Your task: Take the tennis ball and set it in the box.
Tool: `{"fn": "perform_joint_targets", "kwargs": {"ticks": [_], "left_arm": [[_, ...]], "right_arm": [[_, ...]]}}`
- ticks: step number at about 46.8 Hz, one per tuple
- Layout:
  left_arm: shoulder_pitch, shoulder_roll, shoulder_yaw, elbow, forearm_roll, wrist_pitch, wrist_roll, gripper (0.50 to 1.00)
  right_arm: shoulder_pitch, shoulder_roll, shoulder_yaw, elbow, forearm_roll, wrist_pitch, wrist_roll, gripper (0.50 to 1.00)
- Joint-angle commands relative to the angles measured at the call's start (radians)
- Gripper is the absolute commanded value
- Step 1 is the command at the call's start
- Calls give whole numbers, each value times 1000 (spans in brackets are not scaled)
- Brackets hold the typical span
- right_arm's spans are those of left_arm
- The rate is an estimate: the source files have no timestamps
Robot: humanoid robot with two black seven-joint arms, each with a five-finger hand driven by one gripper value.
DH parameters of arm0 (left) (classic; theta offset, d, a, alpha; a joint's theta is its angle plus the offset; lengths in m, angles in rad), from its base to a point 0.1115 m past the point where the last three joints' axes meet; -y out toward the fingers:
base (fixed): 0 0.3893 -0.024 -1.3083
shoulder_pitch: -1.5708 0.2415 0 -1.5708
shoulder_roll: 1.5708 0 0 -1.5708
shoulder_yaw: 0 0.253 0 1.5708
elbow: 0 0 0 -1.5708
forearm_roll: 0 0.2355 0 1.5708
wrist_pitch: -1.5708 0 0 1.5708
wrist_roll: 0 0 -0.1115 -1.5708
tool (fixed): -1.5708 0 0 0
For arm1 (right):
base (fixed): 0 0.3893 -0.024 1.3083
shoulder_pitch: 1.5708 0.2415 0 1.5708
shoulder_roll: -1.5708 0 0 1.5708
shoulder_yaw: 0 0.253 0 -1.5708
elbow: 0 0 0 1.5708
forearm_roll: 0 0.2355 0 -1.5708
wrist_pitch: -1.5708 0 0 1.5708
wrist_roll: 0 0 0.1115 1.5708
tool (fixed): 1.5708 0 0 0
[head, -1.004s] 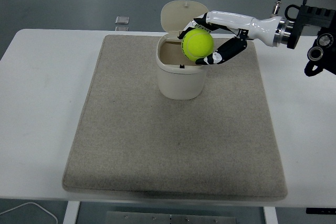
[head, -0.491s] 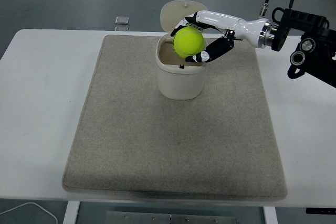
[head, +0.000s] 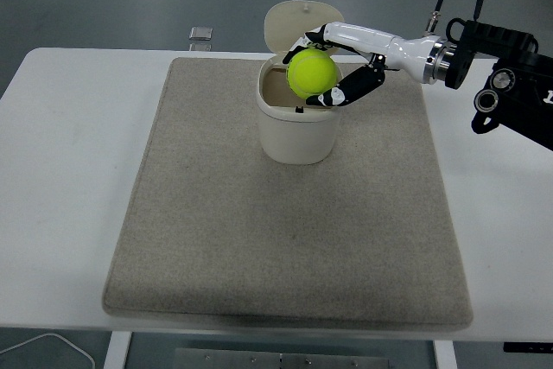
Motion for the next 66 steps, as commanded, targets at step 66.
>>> {"fn": "perform_joint_targets", "kwargs": {"ticks": [66], "left_arm": [[0,0,0,0,0,0,0,992]], "right_arm": [[3,-190,10,-7,360,413,0,856]]}}
